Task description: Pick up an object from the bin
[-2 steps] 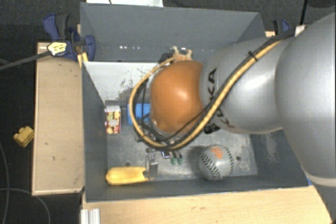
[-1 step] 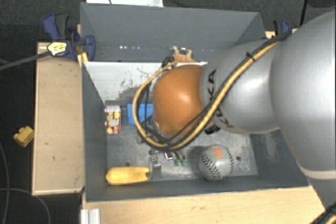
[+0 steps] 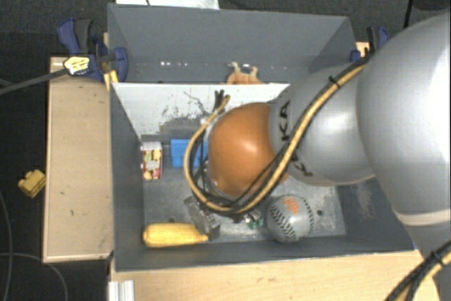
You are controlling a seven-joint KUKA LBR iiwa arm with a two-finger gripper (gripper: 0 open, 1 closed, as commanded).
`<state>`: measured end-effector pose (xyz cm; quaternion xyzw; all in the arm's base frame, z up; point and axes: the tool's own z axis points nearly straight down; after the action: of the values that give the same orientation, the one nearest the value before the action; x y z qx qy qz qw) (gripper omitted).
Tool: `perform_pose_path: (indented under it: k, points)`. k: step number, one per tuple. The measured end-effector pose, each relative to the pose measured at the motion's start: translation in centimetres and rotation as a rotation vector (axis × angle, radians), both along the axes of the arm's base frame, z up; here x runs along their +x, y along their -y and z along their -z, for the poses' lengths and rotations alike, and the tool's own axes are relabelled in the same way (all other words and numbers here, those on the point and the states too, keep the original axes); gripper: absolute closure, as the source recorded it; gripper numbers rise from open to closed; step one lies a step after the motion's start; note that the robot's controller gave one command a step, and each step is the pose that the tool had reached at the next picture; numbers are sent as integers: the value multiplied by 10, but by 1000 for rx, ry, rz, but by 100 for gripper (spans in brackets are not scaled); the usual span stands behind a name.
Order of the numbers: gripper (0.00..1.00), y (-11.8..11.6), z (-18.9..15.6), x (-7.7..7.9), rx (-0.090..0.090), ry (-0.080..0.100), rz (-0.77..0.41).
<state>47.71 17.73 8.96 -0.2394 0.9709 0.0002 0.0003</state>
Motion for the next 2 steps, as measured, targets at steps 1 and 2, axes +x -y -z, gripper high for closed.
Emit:
perform_pose_path:
  k: [1,2]
  points:
    - [0,0,0,0,0,0,5]
    - [0,0,0,0,0,0,6]
